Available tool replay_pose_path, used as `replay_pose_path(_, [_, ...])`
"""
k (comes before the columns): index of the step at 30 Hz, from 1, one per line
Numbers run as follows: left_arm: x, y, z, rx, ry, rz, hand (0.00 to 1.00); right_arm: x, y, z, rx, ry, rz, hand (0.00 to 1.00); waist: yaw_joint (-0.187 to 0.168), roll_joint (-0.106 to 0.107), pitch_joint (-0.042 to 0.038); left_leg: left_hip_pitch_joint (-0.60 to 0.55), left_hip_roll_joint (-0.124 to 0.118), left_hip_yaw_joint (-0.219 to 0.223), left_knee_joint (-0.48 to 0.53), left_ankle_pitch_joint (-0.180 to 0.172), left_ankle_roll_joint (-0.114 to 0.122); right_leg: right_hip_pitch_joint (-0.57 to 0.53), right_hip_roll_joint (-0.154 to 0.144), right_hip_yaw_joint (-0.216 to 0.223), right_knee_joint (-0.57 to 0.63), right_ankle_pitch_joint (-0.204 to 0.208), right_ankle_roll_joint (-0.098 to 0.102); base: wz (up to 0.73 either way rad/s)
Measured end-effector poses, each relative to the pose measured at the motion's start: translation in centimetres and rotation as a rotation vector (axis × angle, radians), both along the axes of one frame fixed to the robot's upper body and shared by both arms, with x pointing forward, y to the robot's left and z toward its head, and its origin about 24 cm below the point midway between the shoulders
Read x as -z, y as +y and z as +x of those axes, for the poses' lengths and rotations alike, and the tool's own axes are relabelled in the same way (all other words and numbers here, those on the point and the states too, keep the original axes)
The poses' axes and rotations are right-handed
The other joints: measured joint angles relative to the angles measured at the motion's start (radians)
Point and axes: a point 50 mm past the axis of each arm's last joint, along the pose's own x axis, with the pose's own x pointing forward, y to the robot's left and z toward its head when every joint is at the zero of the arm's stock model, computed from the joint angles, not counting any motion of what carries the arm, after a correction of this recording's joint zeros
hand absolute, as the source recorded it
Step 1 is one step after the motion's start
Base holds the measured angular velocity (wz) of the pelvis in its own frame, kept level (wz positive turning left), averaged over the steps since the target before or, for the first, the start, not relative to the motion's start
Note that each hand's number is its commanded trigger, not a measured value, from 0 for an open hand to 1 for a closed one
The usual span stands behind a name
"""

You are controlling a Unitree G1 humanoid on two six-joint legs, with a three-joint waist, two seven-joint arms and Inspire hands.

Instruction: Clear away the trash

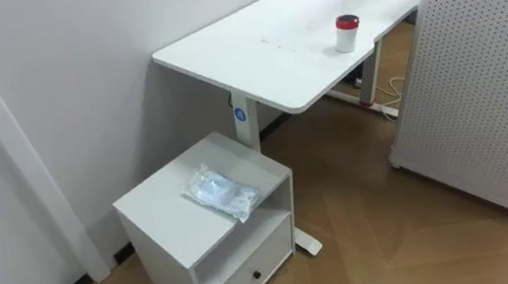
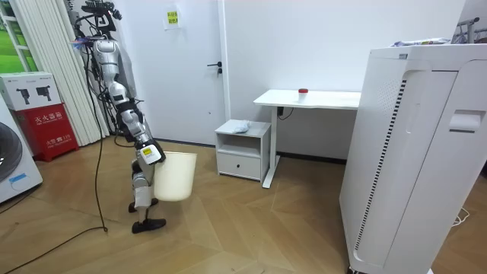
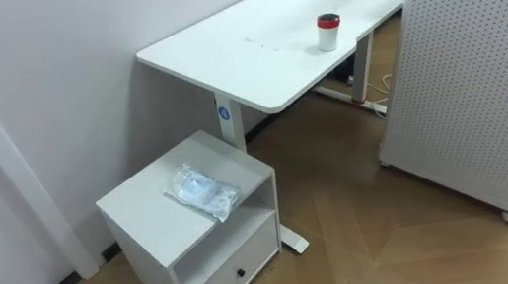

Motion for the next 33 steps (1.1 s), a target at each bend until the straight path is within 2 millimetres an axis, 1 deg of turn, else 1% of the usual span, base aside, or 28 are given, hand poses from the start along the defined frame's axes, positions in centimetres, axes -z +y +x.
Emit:
replay_pose_path(4, [0.0, 0.0, -0.2, -0.001, 0.005, -0.001, 0.0, 0.0, 0.0, 0.0, 0.0, -0.001, 0.001, 1.0, 0.0, -0.001, 0.0004, -0.005, 0.003, 0.004, 0.0, -0.001, -0.002, -0.008, 0.003, 0.006, 0.002, 0.001, -0.002, -0.03])
replay_pose_path(6, [0.0, 0.0, -0.1, -0.003, 0.003, -0.002, 0.0, 0.0, 0.0, 0.5, -0.003, -0.009, 0.001, 1.0, 0.0, -0.003, -0.0002, -0.01, 0.003, 0.003, 0.001, -0.001, -0.002, -0.011, 0.003, 0.006, 0.002, 0.002, -0.003, 0.0])
replay_pose_path(8, [0.0, 0.0, 0.2, -0.006, -0.002, -0.002, 0.0, 0.0, 0.1, 0.7, -0.008, 0.006, 0.014, 1.0, 0.0, -0.007, -0.0019, -0.017, 0.003, 0.004, 0.003, -0.001, -0.002, -0.023, 0.004, 0.006, 0.002, 0.002, -0.003, 0.0])
replay_pose_path(11, [0.0, 0.0, 0.6, -0.004, -0.014, -0.002, 0.0, 0.1, 0.3, 1.1, -0.013, 0.008, 0.035, 1.0, 0.0, -0.015, -0.0019, -0.018, 0.003, 0.003, 0.005, -0.001, -0.002, -0.023, 0.004, 0.005, 0.002, 0.002, -0.004, 0.0])
replay_pose_path(14, [-0.1, 0.2, 0.8, 0.0, -0.02, 0.003, 0.0, 0.1, 0.4, 1.1, -0.02, 0.006, 0.05, 1.0, -0.001, -0.023, -0.0006, -0.015, 0.004, 0.003, 0.004, -0.001, -0.002, -0.017, 0.003, 0.006, -0.001, 0.002, -0.004, 0.0])
replay_pose_path(16, [-0.1, 0.3, 0.9, 0.005, -0.021, 0.007, 0.0, 0.1, 0.5, 1.1, -0.025, 0.008, 0.057, 1.0, 0.0, -0.029, 0.0027, -0.006, 0.004, 0.004, 0.003, -0.001, -0.002, -0.008, 0.004, 0.006, -0.003, 0.002, -0.004, 0.0])
replay_pose_path(17, [-0.1, 0.3, 0.6, 0.007, -0.014, 0.007, 0.0, 0.1, 0.5, 1.0, -0.025, 0.012, 0.057, 1.0, 0.001, -0.026, 0.0066, 0.003, 0.004, 0.004, 0.0, -0.001, -0.002, -0.005, 0.004, 0.006, -0.003, 0.002, -0.004, -0.04])
replay_pose_path(19, [-0.1, 0.3, 0.1, 0.006, -0.001, 0.007, 0.0, 0.1, 0.6, 0.9, -0.033, 0.012, 0.058, 1.0, 0.002, -0.029, 0.0076, 0.006, 0.004, 0.003, 0.0, -0.001, -0.002, 0.001, 0.004, 0.004, -0.003, 0.002, -0.004, 0.0])
replay_pose_path(21, [-0.1, 0.3, -0.3, 0.004, 0.009, 0.008, 0.0, 0.1, 0.6, 0.9, -0.034, 0.013, 0.057, 1.0, 0.001, -0.03, 0.0066, 0.002, 0.005, 0.002, 0.0, -0.002, -0.003, -0.003, 0.004, 0.002, -0.001, 0.002, -0.004, 0.0])
replay_pose_path(24, [0.0, 0.3, -0.9, 0.003, 0.028, 0.01, 0.0, 0.1, 0.6, 0.9, -0.026, 0.011, 0.06, 1.0, 0.003, -0.033, 0.0025, -0.015, 0.006, 0.001, 0.001, -0.003, -0.005, -0.02, 0.005, 0.001, 0.005, 0.002, -0.004, 0.0])
replay_pose_path(25, [0.0, 0.3, -1.2, 0.001, 0.038, 0.011, 0.0, 0.2, 0.7, 0.9, -0.02, 0.01, 0.065, 1.0, 0.003, -0.028, -0.0026, -0.019, 0.008, 0.002, 0.003, -0.003, -0.005, -0.024, 0.006, 0.001, 0.007, 0.003, -0.005, 0.0])
replay_pose_path(26, [0.0, 0.4, -1.4, -0.002, 0.047, 0.013, 0.0, 0.2, 0.7, 0.9, -0.008, 0.011, 0.069, 1.0, 0.003, -0.031, -0.001, -0.022, 0.01, 0.001, 0.007, -0.004, -0.006, -0.025, 0.008, -0.001, 0.007, 0.004, -0.006, 0.03])
replay_pose_path(27, [0.0, 0.4, -1.4, -0.004, 0.05, 0.014, 0.0, 0.2, 0.7, 0.8, -0.002, 0.011, 0.071, 1.0, 0.002, -0.031, -0.0013, -0.025, 0.011, 0.001, 0.012, -0.005, -0.008, -0.025, 0.008, -0.005, 0.007, 0.004, -0.006, 0.09])
replay_pose_path(29, [0.0, 0.4, -1.2, -0.007, 0.046, 0.015, 0.0, 0.2, 0.7, 0.9, 0.008, 0.007, 0.076, 1.0, 0.002, -0.028, -0.0025, -0.043, 0.017, -0.002, 0.038, -0.013, -0.011, -0.027, 0.011, -0.021, 0.01, 0.003, -0.009, 0.06])
replay_pose_path(30, [0.0, 0.4, -1.2, -0.012, 0.045, 0.014, 0.0, 0.2, 0.7, 0.9, 0.012, 0.005, 0.078, 1.0, 0.004, -0.027, -0.0023, -0.049, 0.019, -0.002, 0.046, -0.017, -0.012, -0.03, 0.012, -0.02, 0.017, 0.001, -0.012, 0.0])
replay_pose_path(32, [-0.1, 0.4, -0.9, -0.032, 0.029, 0.012, 0.0, 0.2, 0.8, 1.0, 0.017, -0.004, 0.091, 1.0, 0.013, -0.02, 0.0023, -0.074, 0.041, 0.002, 0.117, -0.049, -0.021, -0.049, 0.028, -0.022, 0.041, -0.008, -0.025, -0.13])
replay_pose_path(33, [-0.1, 0.5, -0.8, -0.042, 0.025, 0.012, 0.0, 0.2, 0.9, 1.1, 0.016, -0.007, 0.097, 1.0, 0.018, -0.019, 0.0018, -0.086, 0.05, 0.002, 0.136, -0.059, -0.026, -0.057, 0.032, -0.023, 0.052, -0.014, -0.03, -0.2])
